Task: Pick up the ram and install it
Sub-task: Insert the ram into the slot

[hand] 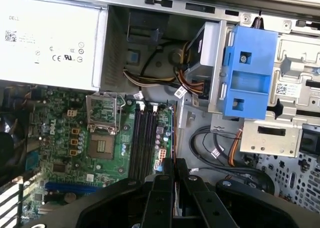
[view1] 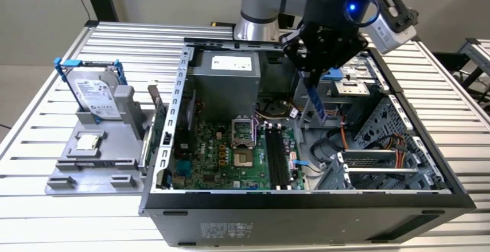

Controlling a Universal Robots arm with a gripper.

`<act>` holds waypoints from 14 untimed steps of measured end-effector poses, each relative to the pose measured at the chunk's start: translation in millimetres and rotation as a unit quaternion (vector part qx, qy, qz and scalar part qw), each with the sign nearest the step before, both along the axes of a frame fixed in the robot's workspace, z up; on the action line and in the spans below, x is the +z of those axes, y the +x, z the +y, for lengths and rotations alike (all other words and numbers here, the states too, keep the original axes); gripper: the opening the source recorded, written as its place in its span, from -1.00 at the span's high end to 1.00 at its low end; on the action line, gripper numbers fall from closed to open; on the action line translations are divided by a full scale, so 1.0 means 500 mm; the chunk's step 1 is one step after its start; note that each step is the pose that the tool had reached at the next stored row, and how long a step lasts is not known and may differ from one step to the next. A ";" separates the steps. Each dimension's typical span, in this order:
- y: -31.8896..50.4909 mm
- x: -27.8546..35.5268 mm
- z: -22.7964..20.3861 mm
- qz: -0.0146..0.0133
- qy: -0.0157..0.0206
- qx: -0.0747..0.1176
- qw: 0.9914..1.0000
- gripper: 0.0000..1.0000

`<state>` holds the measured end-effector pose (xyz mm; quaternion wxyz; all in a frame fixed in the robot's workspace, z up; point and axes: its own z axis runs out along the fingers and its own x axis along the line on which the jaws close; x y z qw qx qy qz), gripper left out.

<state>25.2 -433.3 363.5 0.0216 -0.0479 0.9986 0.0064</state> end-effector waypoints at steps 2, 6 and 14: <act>0.000 -0.002 0.0017 0.000 0.000 -0.004 1.000 1.00; 0.000 -0.006 0.0052 0.000 0.000 -0.012 1.000 1.00; 0.000 -0.016 0.0088 0.000 0.000 -0.024 1.000 1.00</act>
